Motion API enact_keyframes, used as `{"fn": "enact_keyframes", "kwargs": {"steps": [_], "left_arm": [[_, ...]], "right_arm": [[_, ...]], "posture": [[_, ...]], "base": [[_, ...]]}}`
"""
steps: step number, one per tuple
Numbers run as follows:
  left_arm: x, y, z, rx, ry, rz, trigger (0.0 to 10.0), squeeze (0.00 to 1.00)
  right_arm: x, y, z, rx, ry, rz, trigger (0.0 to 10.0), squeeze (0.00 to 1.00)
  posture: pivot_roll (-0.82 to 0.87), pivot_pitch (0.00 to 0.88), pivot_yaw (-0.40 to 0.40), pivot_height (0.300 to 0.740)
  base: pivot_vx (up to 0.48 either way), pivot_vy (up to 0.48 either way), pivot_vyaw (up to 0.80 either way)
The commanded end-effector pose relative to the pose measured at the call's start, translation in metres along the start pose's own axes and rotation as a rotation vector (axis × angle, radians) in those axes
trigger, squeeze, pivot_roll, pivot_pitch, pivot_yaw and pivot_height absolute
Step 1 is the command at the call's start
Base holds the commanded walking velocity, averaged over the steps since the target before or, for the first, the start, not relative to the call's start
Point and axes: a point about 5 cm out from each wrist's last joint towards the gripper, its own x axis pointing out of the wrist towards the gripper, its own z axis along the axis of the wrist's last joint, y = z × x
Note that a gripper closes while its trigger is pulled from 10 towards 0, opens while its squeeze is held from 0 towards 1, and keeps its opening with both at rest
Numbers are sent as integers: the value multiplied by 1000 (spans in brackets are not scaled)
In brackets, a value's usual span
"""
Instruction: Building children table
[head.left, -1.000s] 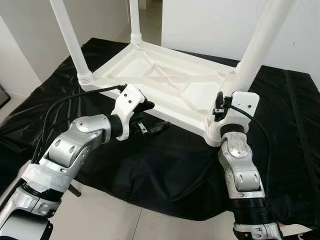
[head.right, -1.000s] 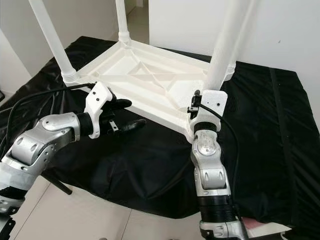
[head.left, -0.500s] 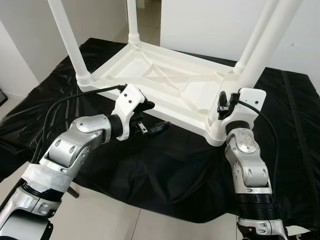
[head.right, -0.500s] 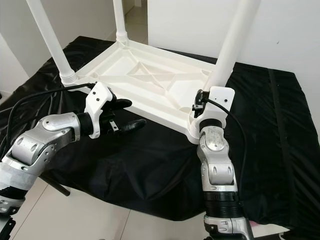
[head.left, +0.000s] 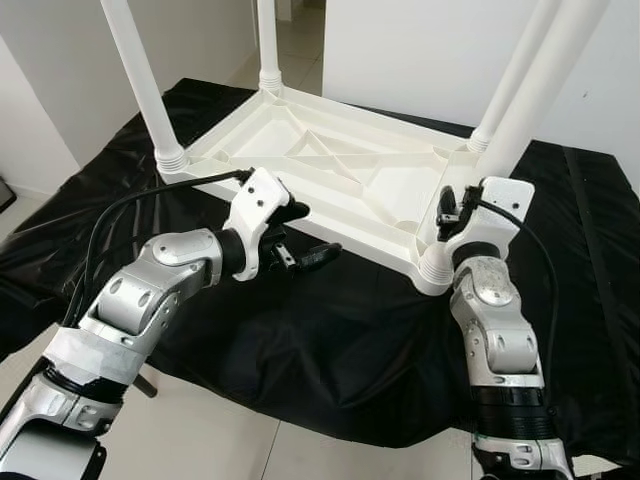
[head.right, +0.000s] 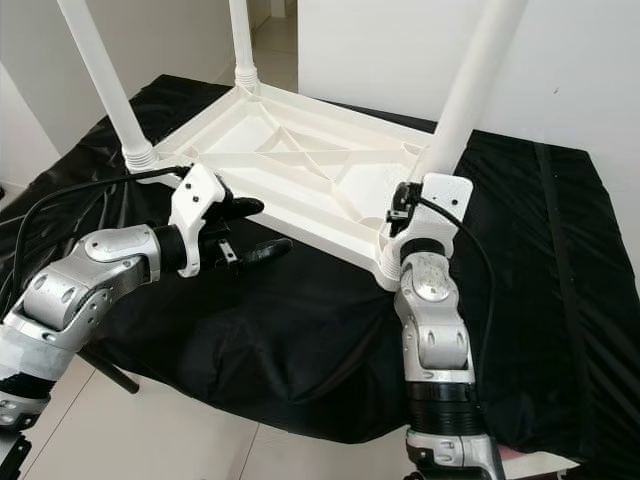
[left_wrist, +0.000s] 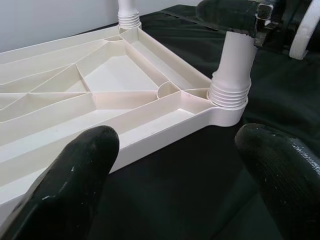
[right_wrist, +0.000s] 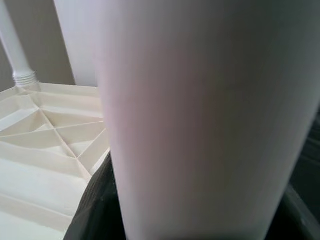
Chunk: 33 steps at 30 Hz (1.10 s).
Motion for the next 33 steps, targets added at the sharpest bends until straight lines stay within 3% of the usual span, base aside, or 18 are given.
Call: {"fn": "enact_keyframes", "kwargs": {"steps": [1, 8, 10, 18, 25, 33], "left_arm": [[-1, -7, -2, 7, 4, -147, 10000, 0], [-1, -6, -1, 8, 3, -148, 10000, 0], [-1, -6, -1, 8, 3, -148, 10000, 0], [-1, -6, -1, 6, 4, -150, 10000, 0], [-1, -6, -1, 4, 4, -150, 10000, 0], [-1, -6, -1, 3, 2, -146, 10000, 0]], "right_arm": [[-29, -23, -88, -78, 410, -99, 10000, 0], [-35, -26, -87, -60, 375, -227, 10000, 0], [-38, -29, -90, -17, 422, -320, 10000, 0], [-36, -30, -93, 24, 466, -395, 10000, 0], [-36, -33, -92, -57, 457, -468, 10000, 0], [-31, -25, -87, -148, 402, -383, 10000, 0]], "posture": [[-98, 138, 80, 740], [-97, 140, 83, 740], [-96, 141, 85, 740], [-96, 144, 88, 740], [-95, 145, 88, 740], [-97, 146, 87, 740]], "base": [[0, 0, 0], [0, 0, 0], [0, 0, 0], [0, 0, 0], [0, 0, 0], [0, 0, 0]]}}
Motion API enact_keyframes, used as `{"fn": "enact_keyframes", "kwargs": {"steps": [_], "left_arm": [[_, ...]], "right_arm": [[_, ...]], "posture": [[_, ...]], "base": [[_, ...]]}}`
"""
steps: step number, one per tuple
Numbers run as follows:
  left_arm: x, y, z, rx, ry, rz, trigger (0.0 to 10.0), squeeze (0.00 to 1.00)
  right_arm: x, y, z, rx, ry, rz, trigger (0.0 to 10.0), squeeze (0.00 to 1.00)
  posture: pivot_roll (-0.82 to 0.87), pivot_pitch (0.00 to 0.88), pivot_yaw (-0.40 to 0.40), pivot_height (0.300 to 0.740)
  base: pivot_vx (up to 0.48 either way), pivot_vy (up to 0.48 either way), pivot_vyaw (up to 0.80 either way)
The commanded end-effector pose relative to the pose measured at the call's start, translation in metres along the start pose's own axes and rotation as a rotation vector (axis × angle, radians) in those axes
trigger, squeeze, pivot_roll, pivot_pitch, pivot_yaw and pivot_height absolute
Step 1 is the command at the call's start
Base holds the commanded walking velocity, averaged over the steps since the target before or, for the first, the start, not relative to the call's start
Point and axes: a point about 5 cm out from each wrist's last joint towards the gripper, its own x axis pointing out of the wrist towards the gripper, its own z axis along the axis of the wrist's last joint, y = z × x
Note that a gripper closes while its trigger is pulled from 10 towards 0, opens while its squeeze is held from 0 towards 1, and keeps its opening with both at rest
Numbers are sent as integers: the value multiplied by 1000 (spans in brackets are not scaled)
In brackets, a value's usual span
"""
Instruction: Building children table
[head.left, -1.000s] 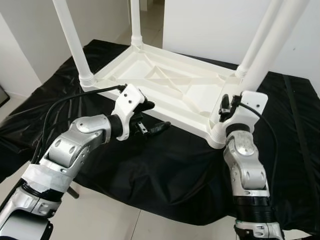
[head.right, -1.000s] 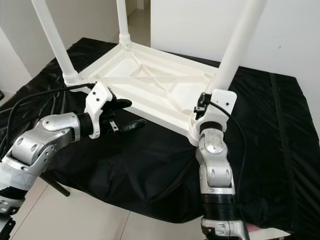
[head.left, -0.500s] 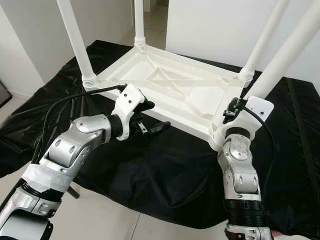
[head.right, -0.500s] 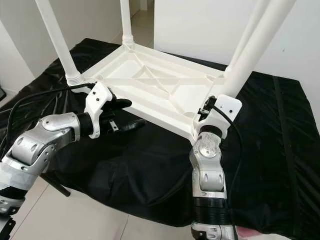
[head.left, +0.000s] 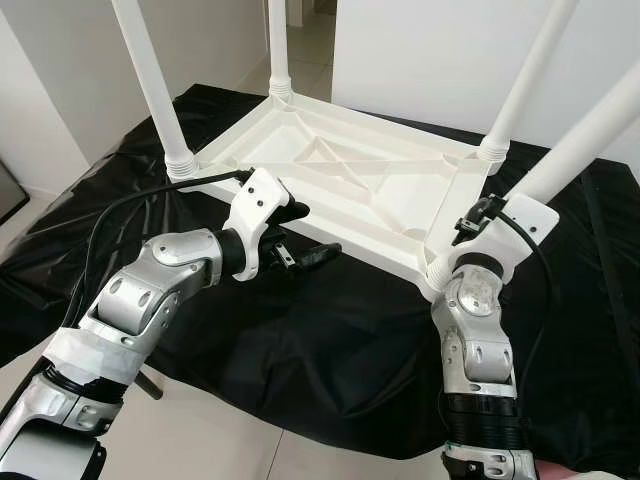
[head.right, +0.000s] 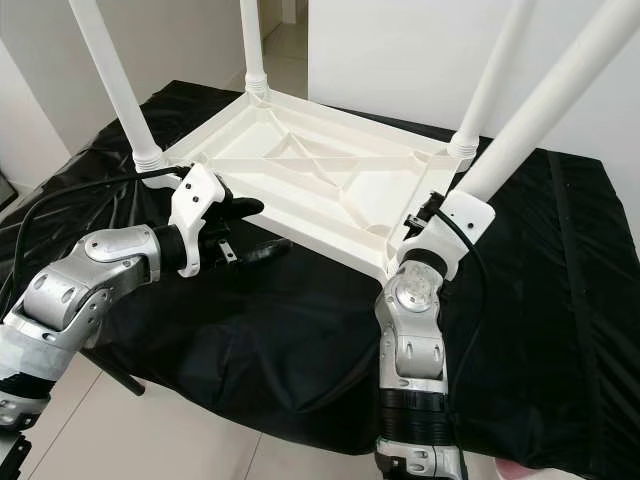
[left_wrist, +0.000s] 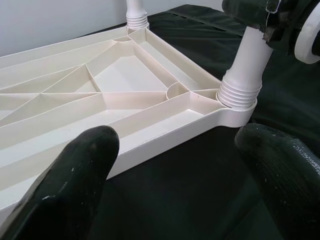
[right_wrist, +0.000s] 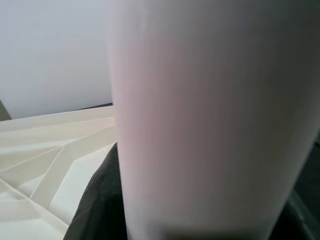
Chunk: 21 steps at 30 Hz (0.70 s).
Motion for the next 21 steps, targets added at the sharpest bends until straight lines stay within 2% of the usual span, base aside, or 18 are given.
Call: {"fn": "enact_keyframes", "kwargs": {"steps": [1, 3, 4, 7, 14, 16, 19, 20, 21], "left_arm": [[-1, -6, -1, 4, 2, -146, 10000, 0], [-1, -6, -1, 4, 1, -145, 10000, 0], [-1, -6, -1, 4, 1, -144, 10000, 0], [-1, -6, -1, 4, 1, -143, 10000, 0], [-1, -6, -1, 4, 0, -141, 10000, 0], [-1, -6, -1, 4, 0, -141, 10000, 0], [-1, -6, -1, 5, 2, -141, 10000, 0], [-1, -6, -1, 6, 2, -142, 10000, 0], [-1, -6, -1, 6, 3, -142, 10000, 0]], "right_arm": [[-16, -34, -85, -249, 382, -84, 10000, 0], [-15, -29, -84, -280, 373, -28, 10000, 0], [-15, -21, -86, -310, 386, 74, 10000, 0], [-16, -16, -87, -313, 400, 141, 10000, 0], [-15, -21, -88, -171, 495, 156, 10000, 0], [-15, -21, -88, -171, 495, 156, 10000, 0], [-18, -25, -95, -101, 573, 152, 10000, 0], [-21, -24, -98, -82, 601, 174, 10000, 0], [-28, -17, -101, -102, 635, 268, 10000, 0]], "posture": [[-97, 146, 87, 740], [-98, 146, 86, 740], [-98, 147, 87, 740], [-98, 147, 87, 740], [-99, 148, 85, 740], [-99, 148, 85, 740], [-99, 148, 86, 740], [-99, 148, 86, 740], [-101, 147, 88, 740]], "base": [[0, 0, 0], [0, 0, 0], [0, 0, 0], [0, 0, 0], [0, 0, 0], [0, 0, 0], [0, 0, 0], [0, 0, 0], [0, 0, 0]]}}
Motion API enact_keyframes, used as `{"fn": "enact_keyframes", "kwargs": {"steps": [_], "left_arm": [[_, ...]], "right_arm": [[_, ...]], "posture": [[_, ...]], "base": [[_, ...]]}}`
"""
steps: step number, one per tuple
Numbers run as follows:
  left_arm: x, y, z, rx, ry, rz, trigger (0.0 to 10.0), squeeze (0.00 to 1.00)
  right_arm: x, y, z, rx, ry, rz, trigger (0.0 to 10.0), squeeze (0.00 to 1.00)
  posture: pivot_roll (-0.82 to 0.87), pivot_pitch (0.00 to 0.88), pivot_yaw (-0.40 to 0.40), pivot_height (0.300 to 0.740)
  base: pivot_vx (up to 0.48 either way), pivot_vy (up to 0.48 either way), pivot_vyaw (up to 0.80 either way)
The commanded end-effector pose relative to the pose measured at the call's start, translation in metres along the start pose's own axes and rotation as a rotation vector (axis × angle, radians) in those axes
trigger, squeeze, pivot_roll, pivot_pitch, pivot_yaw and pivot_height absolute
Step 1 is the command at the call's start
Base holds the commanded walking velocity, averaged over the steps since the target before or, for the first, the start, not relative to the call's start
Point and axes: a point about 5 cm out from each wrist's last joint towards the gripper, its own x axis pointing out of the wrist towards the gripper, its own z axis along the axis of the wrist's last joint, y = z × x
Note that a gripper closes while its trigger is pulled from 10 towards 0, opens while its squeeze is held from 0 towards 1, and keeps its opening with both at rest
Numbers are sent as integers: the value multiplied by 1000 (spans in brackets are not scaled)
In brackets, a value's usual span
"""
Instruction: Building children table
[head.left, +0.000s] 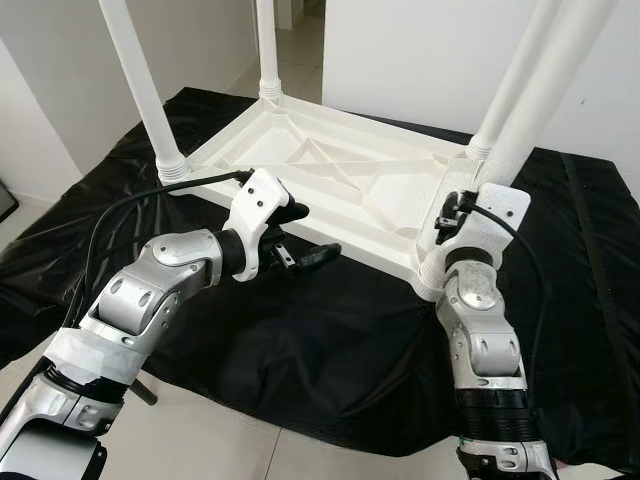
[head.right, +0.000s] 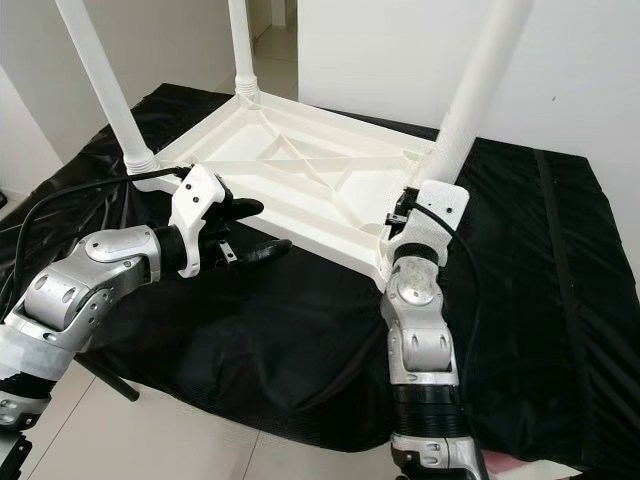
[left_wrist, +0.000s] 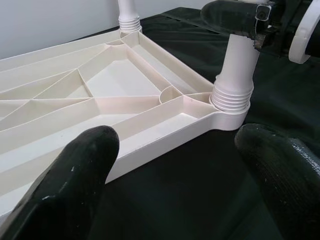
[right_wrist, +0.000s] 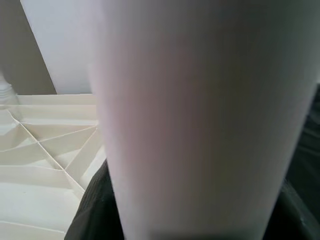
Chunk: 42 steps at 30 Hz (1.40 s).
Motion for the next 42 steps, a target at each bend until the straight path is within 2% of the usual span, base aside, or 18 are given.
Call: {"fn": "enact_keyframes", "kwargs": {"steps": [1, 2, 7, 9, 16, 17, 18, 23, 24, 26, 29, 34, 36, 38, 42], "left_arm": [[-1, -6, 0, 11, -1, -145, 10000, 0], [-1, -6, 0, 12, -1, -146, 10000, 0], [-1, -6, 0, 12, -1, -146, 10000, 0], [-1, -6, 0, 14, -1, -147, 10000, 0], [-1, -6, 0, 14, -1, -146, 10000, 0], [-1, -6, 0, 15, -1, -145, 10000, 0], [-1, -6, 0, 15, -1, -145, 10000, 0], [-2, -6, 0, 16, -1, -144, 10000, 0], [-2, -6, 0, 16, -1, -145, 10000, 0], [-2, -6, 0, 16, -2, -145, 10000, 0], [-2, -7, 0, 15, -2, -145, 10000, 0], [-1, -7, 0, 16, -4, -145, 10000, 0], [-1, -7, 0, 16, -4, -145, 10000, 0], [-2, -7, 0, 14, -5, -144, 10000, 0], [-2, -7, 0, 13, -5, -143, 10000, 0]], "right_arm": [[-33, -16, -100, -37, 575, -9, 10000, 0], [-36, -11, -101, -50, 584, 37, 10000, 0], [-38, -10, -101, -62, 586, 56, 10000, 0], [-34, -22, -101, -100, 555, -26, 10000, 0], [-31, -30, -100, -125, 526, -87, 10000, 0], [-30, -31, -100, -129, 519, -96, 10000, 780], [-30, -30, -99, -126, 510, -89, 10000, 1000], [-27, -27, -93, -124, 475, -41, 10000, 1000], [-25, -21, -89, -99, 449, 14, 10000, 0], [-24, -13, -81, -74, 407, 86, 10000, 0], [-23, -10, -78, -67, 391, 111, 10000, 0], [-21, -3, -65, -88, 301, 189, 10000, 0], [-21, -3, -65, -88, 301, 189, 10000, 0], [-21, 1, -55, -81, 226, 246, 10000, 0], [-19, 0, -47, -99, 172, 270, 10000, 0]], "posture": [[-101, 147, 88, 740], [-101, 147, 88, 740], [-101, 147, 88, 740], [-101, 147, 88, 740], [-101, 147, 88, 740], [-99, 141, 84, 740], [-98, 140, 84, 740], [-100, 138, 84, 740], [-100, 138, 84, 740], [-101, 139, 83, 740], [-101, 139, 83, 740], [-102, 140, 82, 740], [-102, 140, 82, 740], [-102, 142, 83, 740], [-103, 143, 84, 740]], "base": [[0, 0, 0], [0, 0, 0], [0, 0, 0], [0, 0, 0], [0, 0, 0], [0, 0, 0], [0, 0, 0], [0, 0, 0], [0, 0, 0], [0, 0, 0], [0, 0, 0], [0, 0, 0], [0, 0, 0], [0, 0, 0], [0, 0, 0]]}}
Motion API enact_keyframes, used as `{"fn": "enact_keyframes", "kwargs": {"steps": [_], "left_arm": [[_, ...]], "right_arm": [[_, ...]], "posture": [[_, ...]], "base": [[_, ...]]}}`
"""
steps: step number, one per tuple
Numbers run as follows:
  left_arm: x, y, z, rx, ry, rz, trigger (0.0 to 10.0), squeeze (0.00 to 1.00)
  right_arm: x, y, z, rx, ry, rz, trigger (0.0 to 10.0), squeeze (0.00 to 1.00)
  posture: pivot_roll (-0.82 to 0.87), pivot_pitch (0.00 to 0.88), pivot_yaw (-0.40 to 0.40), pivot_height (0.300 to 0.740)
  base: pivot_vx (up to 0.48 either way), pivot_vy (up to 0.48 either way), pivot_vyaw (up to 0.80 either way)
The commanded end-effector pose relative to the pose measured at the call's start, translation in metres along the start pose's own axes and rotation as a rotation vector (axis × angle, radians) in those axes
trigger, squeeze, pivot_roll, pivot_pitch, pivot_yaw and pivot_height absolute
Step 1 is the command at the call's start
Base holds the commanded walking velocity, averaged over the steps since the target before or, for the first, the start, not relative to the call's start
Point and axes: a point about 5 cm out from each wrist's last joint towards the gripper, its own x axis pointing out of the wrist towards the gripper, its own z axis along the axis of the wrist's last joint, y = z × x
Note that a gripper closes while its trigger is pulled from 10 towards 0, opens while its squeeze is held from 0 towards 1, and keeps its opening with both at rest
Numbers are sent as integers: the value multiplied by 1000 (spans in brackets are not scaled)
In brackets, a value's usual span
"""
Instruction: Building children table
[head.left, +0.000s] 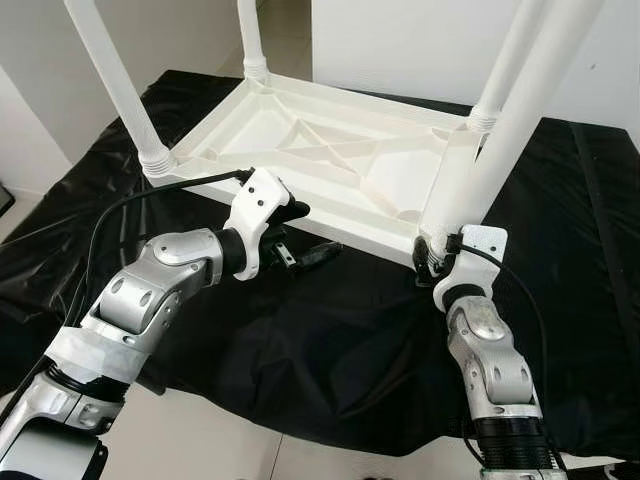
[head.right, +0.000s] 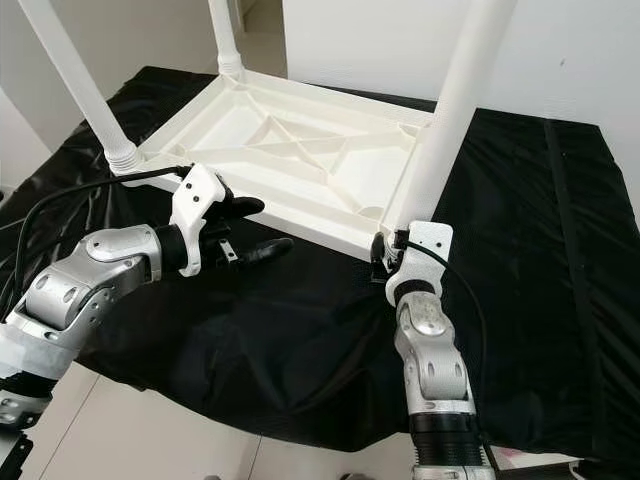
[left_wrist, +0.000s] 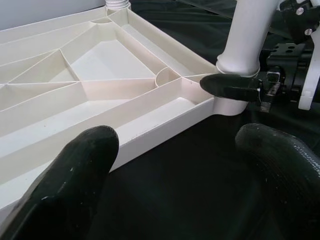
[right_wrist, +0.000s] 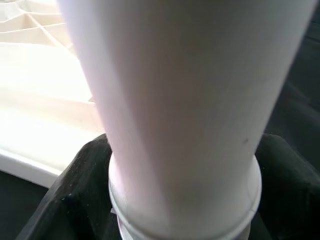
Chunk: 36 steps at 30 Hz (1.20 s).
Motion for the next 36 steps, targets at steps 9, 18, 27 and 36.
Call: {"fn": "enact_keyframes", "kwargs": {"steps": [9, 18, 27, 36], "left_arm": [[-1, -7, 1, 8, 0, -144, 10000, 0], [-1, -7, 1, 7, -2, -146, 10000, 0], [-1, -6, 1, 8, -1, -141, 10000, 0], [-2, -5, 13, -6, -53, -118, 10000, 0]], "right_arm": [[0, -9, -5, -83, 19, 56, 10000, 0], [4, -19, 3, -142, -36, 62, 10000, 0], [6, -17, 11, -83, -67, 89, 10000, 1000], [2, -10, 37, -101, -174, 223, 10000, 0]], "posture": [[-105, 148, 86, 740], [-105, 148, 86, 740], [-103, 150, 88, 740], [-105, 146, 85, 740]], "base": [[0, 0, 0], [0, 0, 0], [0, 0, 0], [0, 0, 0]]}}
